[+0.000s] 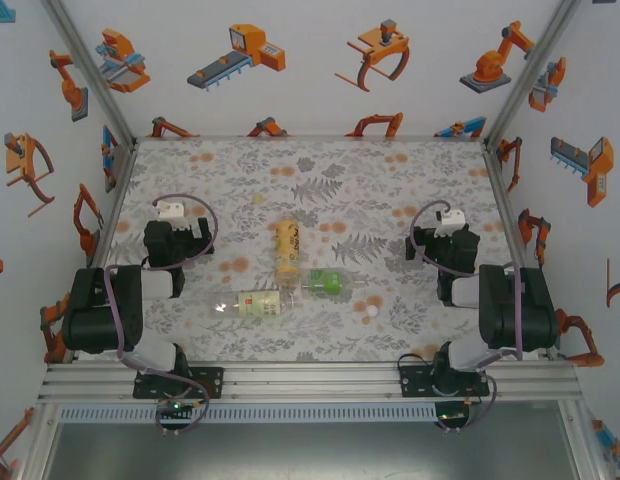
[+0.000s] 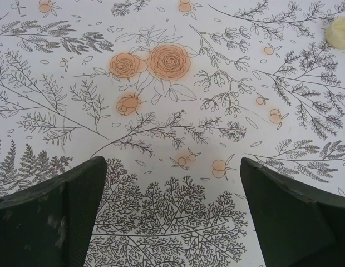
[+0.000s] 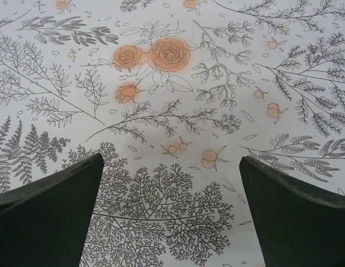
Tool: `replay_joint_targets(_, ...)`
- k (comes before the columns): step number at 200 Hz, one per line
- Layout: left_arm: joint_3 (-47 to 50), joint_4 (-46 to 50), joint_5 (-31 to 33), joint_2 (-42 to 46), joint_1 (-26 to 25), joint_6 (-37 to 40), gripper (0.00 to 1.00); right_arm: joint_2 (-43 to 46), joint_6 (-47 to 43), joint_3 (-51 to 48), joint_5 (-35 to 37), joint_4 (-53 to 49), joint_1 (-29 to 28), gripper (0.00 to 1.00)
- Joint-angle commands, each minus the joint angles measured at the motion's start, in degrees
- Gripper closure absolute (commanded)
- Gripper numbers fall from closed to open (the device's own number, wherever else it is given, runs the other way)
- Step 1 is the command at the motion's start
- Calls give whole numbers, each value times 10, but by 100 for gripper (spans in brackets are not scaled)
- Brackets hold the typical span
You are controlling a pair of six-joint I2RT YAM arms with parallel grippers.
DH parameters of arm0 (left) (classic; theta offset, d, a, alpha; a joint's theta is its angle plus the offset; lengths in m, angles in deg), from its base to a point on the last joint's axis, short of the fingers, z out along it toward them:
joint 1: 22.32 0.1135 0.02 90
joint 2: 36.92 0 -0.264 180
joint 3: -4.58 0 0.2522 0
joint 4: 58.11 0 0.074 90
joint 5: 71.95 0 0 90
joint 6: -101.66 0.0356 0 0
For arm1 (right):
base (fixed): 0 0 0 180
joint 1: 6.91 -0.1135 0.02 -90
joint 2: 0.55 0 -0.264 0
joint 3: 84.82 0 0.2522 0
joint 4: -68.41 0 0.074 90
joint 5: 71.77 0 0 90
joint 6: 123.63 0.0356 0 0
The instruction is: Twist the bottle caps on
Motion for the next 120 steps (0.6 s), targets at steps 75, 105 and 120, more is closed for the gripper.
replay_joint_targets(75, -6, 2, 0, -1, 3, -9, 3, -2, 2, 22, 14, -5, 0, 1)
replay_joint_targets(105, -6, 2, 1, -2, 3, -9, 3, -3, 22, 29, 62, -18, 0, 1)
replay_joint_targets(120, -9, 5, 7, -2, 5, -15, 3, -2, 33, 47, 90, -54, 0, 1)
